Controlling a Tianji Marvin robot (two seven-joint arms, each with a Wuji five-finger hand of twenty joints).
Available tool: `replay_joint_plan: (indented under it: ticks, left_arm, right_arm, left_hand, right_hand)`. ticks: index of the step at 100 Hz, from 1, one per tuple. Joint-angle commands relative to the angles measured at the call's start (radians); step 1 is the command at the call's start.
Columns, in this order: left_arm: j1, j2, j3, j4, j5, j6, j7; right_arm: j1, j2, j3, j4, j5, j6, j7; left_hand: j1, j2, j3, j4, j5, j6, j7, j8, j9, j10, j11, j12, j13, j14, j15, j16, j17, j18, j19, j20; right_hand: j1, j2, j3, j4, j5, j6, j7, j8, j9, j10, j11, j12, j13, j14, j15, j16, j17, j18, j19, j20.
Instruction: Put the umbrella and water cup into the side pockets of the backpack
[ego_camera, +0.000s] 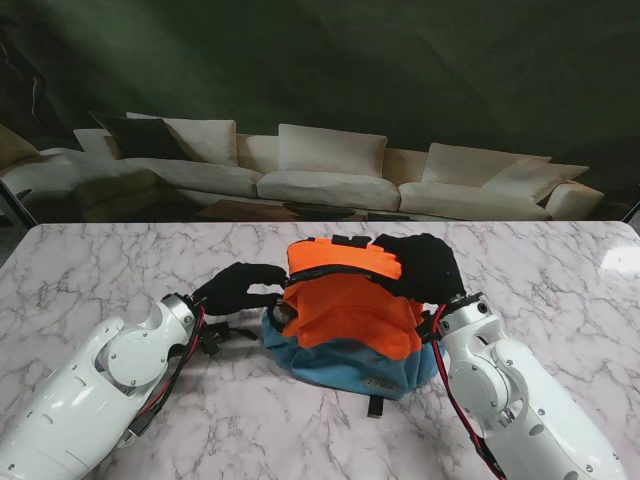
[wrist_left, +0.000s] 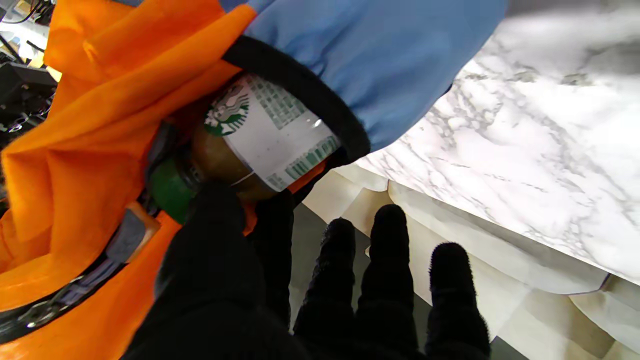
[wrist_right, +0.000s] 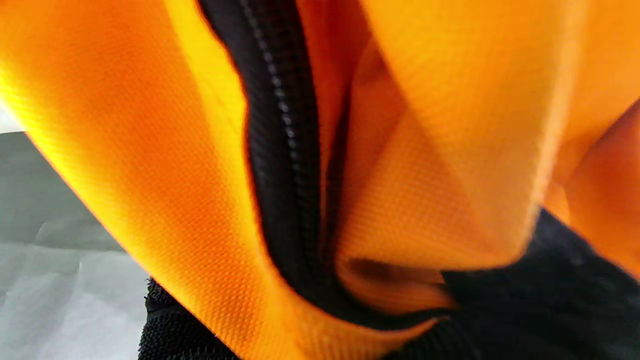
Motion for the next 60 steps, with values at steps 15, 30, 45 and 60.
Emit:
replay_joint_plan:
  ticks: [15, 30, 45, 60]
  left_arm:
    - [0.041, 0.010, -0.048, -0.004, 0.040, -0.002, -0.021]
    - [0.086, 0.009, -0.118, -0.055, 0.064, -0.017, 0.000]
    - [0.108, 0.001, -0.164, -0.102, 0.050, -0.050, 0.034]
    - [0.101, 0.005, -0.182, -0.155, 0.015, -0.070, 0.005]
  right_arm:
    - [-0.006, -0.001, -0.001, 0.000, -0.002, 0.002, 0.004]
    - [-0.003, -0.002, -0.004, 0.001, 0.000, 0.006, 0.004]
    - [0.001, -0.002, -0.008, 0.003, 0.003, 0.009, 0.005]
    - [0.005, -0.003, -0.012, 0.005, 0.011, 0.019, 0.012]
  left_hand:
    - [-0.062, 0.057, 0.014, 0.026, -0.004, 0.052, -0.020, -0.063, -0.027, -0.004, -0.004, -0.010, -0.011, 0.007, -0.017, -0.038, -0.004, 0.018, 0.009, -0.026]
    - [-0.109, 0.086, 0.009, 0.028, -0.112, 0.084, -0.160, -0.134, -0.062, 0.010, -0.026, -0.022, -0.033, 0.016, -0.047, -0.073, -0.004, 0.017, -0.007, -0.044]
    - [-0.261, 0.109, -0.002, 0.018, -0.203, 0.111, -0.229, -0.164, -0.136, 0.036, -0.070, -0.045, -0.064, 0.020, -0.077, -0.112, 0.001, 0.025, -0.040, -0.073]
    - [-0.352, 0.080, -0.005, 0.012, -0.240, 0.127, -0.257, -0.173, -0.176, 0.056, -0.120, -0.090, -0.107, 0.046, -0.128, -0.175, 0.002, 0.036, -0.106, -0.122]
  right_hand:
    - [0.118, 0.109, 0.084, 0.039, 0.050, -0.206, 0.103, 0.033, 0.007, -0.041, -0.003, 0.012, 0.051, -0.026, 0.016, 0.014, -0.007, -0.018, 0.008, 0.009]
    - [0.117, 0.110, 0.083, 0.039, 0.047, -0.206, 0.101, 0.031, 0.006, -0.040, -0.004, 0.011, 0.050, -0.026, 0.015, 0.013, -0.009, -0.019, 0.007, 0.009]
    - [0.114, 0.113, 0.080, 0.040, 0.033, -0.175, 0.089, 0.017, 0.001, -0.036, -0.010, 0.008, 0.047, -0.027, 0.010, 0.011, -0.009, -0.017, 0.006, 0.009]
    - [0.114, 0.126, 0.072, 0.043, 0.008, -0.133, 0.076, -0.009, -0.020, -0.023, -0.026, -0.001, 0.032, -0.026, -0.004, 0.006, -0.017, -0.013, -0.001, 0.007]
